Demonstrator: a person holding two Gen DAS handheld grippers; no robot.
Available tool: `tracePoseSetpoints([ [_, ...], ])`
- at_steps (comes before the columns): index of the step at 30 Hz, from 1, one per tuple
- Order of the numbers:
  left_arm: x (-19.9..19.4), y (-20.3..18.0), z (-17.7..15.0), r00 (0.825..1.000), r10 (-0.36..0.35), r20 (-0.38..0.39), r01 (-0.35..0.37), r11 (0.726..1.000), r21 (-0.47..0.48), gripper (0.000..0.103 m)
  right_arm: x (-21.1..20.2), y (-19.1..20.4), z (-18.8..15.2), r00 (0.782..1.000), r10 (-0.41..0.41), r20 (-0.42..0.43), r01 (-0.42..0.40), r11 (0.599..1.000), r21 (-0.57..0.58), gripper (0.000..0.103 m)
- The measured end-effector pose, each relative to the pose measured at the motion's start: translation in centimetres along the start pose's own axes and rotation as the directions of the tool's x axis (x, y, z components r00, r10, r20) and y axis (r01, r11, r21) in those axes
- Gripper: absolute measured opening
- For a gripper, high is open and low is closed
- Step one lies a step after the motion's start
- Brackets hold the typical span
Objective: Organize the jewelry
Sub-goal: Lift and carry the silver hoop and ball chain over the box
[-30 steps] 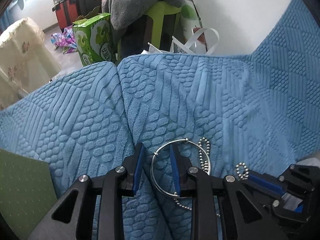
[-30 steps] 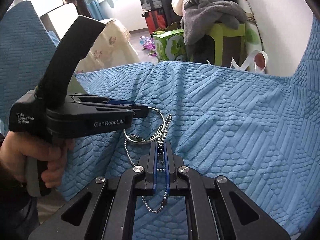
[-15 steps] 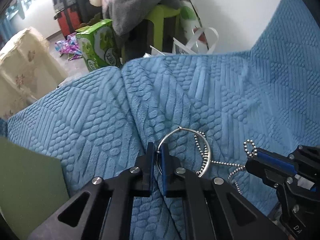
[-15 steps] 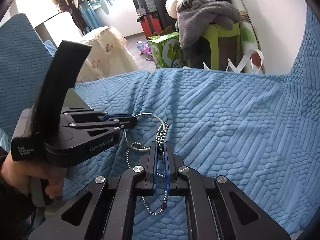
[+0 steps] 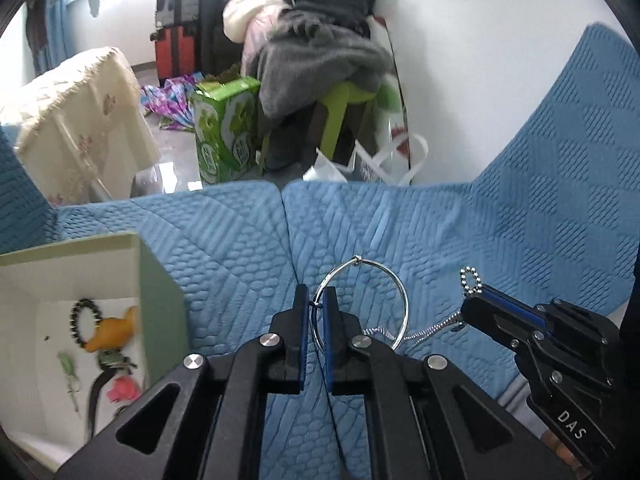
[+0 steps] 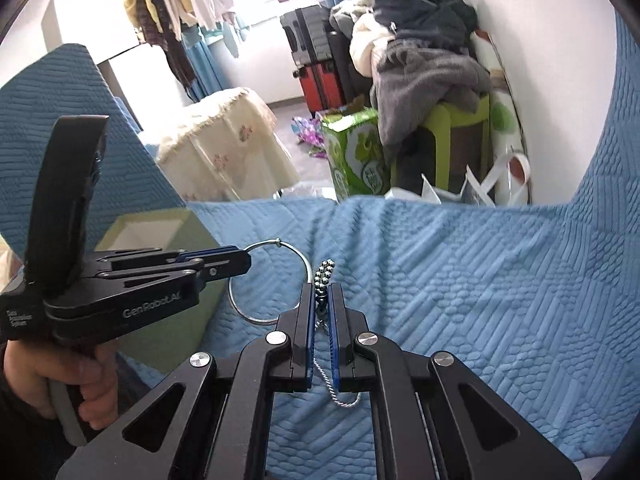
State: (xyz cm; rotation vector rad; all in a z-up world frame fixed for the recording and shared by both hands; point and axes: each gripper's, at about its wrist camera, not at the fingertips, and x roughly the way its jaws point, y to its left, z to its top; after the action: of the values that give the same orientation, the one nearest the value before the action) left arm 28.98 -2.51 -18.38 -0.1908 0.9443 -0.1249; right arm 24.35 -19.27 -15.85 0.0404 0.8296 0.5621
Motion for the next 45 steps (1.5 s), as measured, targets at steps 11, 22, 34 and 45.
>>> tracePoseSetpoints([
  [11, -10.1, 2.5, 2.8, 0.993, 0.003, 0.114, 0.005, 0.998, -0.070, 0.004, -6.3, 5.4, 6.7, 0.993, 0.000, 0.120, 0.011, 0.996, -0.089, 0.004],
  [22, -19.7, 6.2, 6.0, 0.971, 0.041, 0.234, -0.017, 0.994, -0.104, 0.004, -10.3, 12.5, 12.8, 0.977, 0.057, 0.207, -0.018, 0.982, -0.186, 0.004],
  [34, -23.6, 13.5, 4.3, 0.952, 0.132, 0.277, -0.079, 0.978, -0.192, 0.004, -9.1, 19.8, 14.8, 0.966, 0.158, 0.203, -0.102, 0.960, -0.262, 0.004],
  [45, -17.6, 20.4, -1.5, 0.981, 0.138, 0.140, -0.093, 0.953, -0.290, 0.004, -0.1, 21.0, 8.3, 0.993, 0.116, -0.018, -0.117, 0.959, -0.256, 0.004],
])
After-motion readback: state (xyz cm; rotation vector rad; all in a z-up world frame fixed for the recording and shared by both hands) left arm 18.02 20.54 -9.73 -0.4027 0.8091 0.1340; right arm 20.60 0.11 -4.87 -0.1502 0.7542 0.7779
